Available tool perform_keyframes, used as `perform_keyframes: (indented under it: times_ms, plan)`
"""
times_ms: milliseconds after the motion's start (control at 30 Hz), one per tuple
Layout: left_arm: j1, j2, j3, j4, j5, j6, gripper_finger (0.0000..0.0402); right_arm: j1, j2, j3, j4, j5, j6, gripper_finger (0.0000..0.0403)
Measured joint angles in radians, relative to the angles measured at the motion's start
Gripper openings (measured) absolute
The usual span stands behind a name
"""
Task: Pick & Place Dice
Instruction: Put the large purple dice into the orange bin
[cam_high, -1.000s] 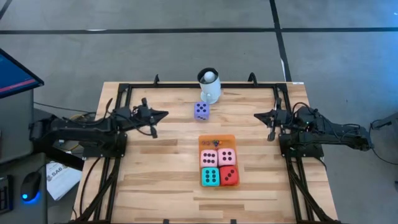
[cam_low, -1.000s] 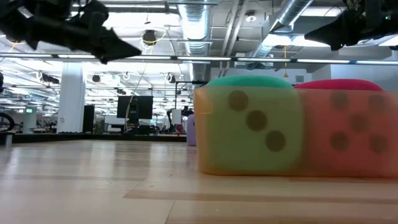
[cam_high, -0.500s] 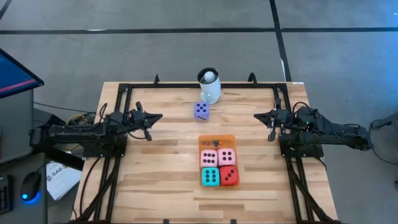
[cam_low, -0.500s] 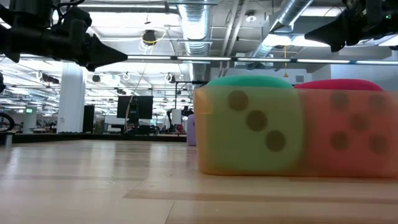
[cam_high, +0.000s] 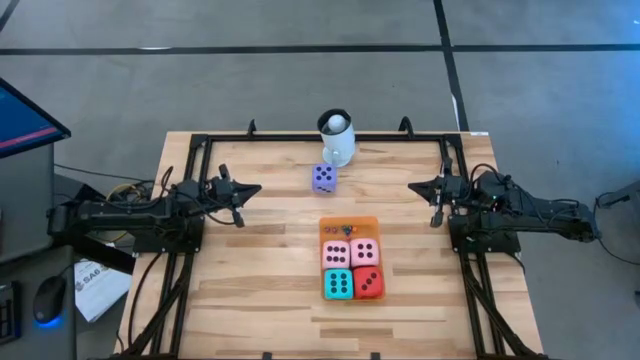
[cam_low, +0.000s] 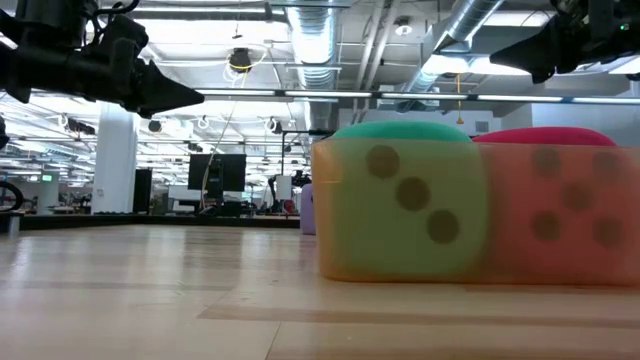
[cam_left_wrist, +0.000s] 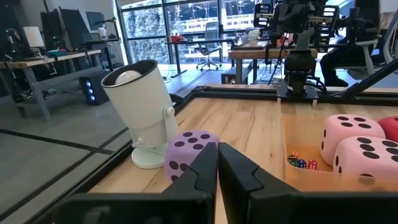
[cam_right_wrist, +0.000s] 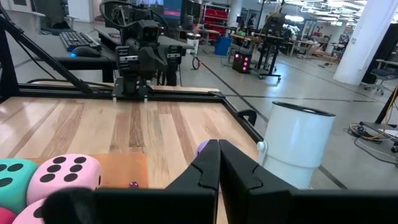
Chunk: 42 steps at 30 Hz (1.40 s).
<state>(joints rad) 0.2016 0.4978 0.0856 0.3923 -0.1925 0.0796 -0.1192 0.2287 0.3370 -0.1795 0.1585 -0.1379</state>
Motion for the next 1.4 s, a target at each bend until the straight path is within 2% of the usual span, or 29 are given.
perform_keyframes:
  times_ms: [667,833,967,1133,1400]
  plan:
    - [0.000,0.000,0.000,0.012,-0.001,0.002,0.0001,0.000,0.000,0.000,0.002,0.001,-0.003,0.0000]
    - [0.000,0.000,0.000,0.010,-0.001,0.002,0.0001,0.001,0.025,0.000,0.075,0.000,-0.002,0.0000]
    - [0.000,0.000,0.000,0.010,-0.001,0.002,0.0001,0.001,0.111,0.000,0.209,0.000,-0.004,0.0000]
    - [0.000,0.000,0.000,0.010,-0.001,0.002,0.0001,-0.002,0.312,0.004,0.411,0.000,-0.051,0.0000]
    - [0.000,0.000,0.000,0.008,-0.001,0.002,0.0001,-0.041,0.595,0.161,0.444,0.003,-0.072,0.0000]
